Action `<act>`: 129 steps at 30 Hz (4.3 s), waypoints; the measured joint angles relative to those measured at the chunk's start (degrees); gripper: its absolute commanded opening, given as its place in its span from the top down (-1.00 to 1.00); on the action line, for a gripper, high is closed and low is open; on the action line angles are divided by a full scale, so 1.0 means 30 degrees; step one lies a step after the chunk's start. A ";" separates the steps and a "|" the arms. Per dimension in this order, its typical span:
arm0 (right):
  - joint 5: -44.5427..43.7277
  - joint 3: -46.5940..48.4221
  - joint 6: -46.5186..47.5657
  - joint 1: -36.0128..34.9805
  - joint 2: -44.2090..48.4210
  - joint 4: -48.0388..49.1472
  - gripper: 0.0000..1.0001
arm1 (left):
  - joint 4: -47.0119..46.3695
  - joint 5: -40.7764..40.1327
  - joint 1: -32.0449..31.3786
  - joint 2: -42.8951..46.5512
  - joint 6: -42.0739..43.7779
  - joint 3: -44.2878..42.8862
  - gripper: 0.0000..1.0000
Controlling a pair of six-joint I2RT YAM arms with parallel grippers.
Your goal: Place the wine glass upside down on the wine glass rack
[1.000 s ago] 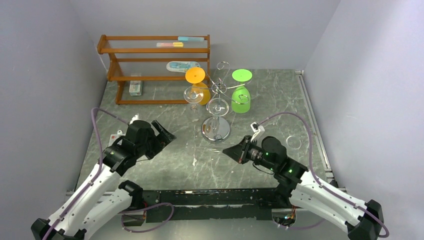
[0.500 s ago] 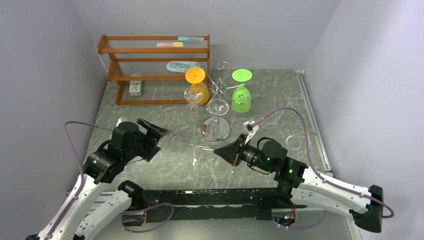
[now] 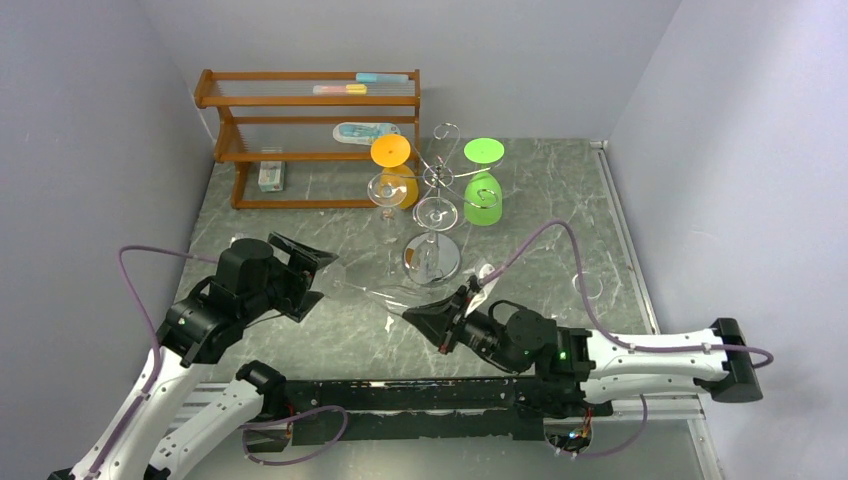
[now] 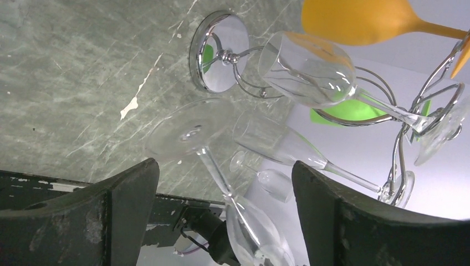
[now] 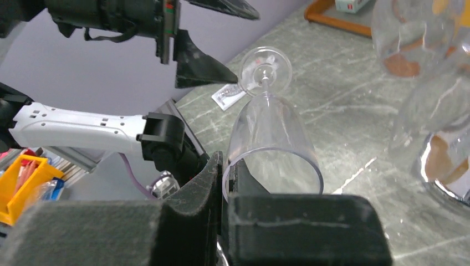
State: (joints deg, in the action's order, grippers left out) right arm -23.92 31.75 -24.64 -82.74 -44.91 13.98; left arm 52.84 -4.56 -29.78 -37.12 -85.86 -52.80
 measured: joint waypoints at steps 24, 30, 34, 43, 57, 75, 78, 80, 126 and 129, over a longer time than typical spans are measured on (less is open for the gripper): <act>-0.6149 0.4291 0.5078 -0.4233 -0.8633 0.6222 1.00 | 0.0168 -0.0226 0.0000 0.1523 -0.1311 0.1304 0.11; -0.5814 0.4452 0.5180 -0.4233 -0.9129 0.6754 1.00 | -0.0240 -0.0648 0.0000 0.1887 -0.1501 0.1304 0.52; -0.5727 0.4452 0.5129 -0.4233 -0.9122 0.7060 1.00 | -0.0525 -0.0838 0.0000 0.2076 -0.2076 0.1319 0.89; -0.5457 0.4022 0.3854 -0.4233 -0.8816 0.7271 -0.40 | -0.2565 -0.1399 0.0000 0.2251 -0.0918 0.1399 0.90; -0.4167 0.3162 0.1282 -0.4226 -0.3905 0.1974 -0.71 | -1.1001 0.0015 0.0000 0.3220 1.4746 0.1829 0.90; 0.0503 1.8804 -0.3599 0.1479 -0.8495 -0.7089 -0.65 | -1.6101 0.8065 -0.0007 0.2157 2.6644 0.1064 0.90; 0.1421 1.9154 -0.5173 0.2747 -0.9063 -0.7949 -0.57 | -1.6568 0.8422 -0.0007 0.1923 2.7095 0.0933 0.90; 0.1974 1.9256 -0.6244 0.3512 -0.9464 -0.8480 -0.54 | -1.6888 0.8539 -0.0007 0.1887 2.7205 0.0940 0.90; 0.8466 2.4684 -1.0586 0.8721 -1.6881 -0.7053 1.00 | -1.2961 0.1566 -0.0007 0.5260 2.6367 0.1231 -0.69; 0.8276 2.5558 -1.0040 0.9493 -1.7646 -0.7162 1.00 | -1.2160 0.0940 -0.0007 0.5566 2.6032 0.0911 -0.69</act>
State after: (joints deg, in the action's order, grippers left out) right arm 0.91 108.42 -54.76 -54.26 -97.84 -7.51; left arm 16.36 -1.74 -29.80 -20.43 -7.77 -50.06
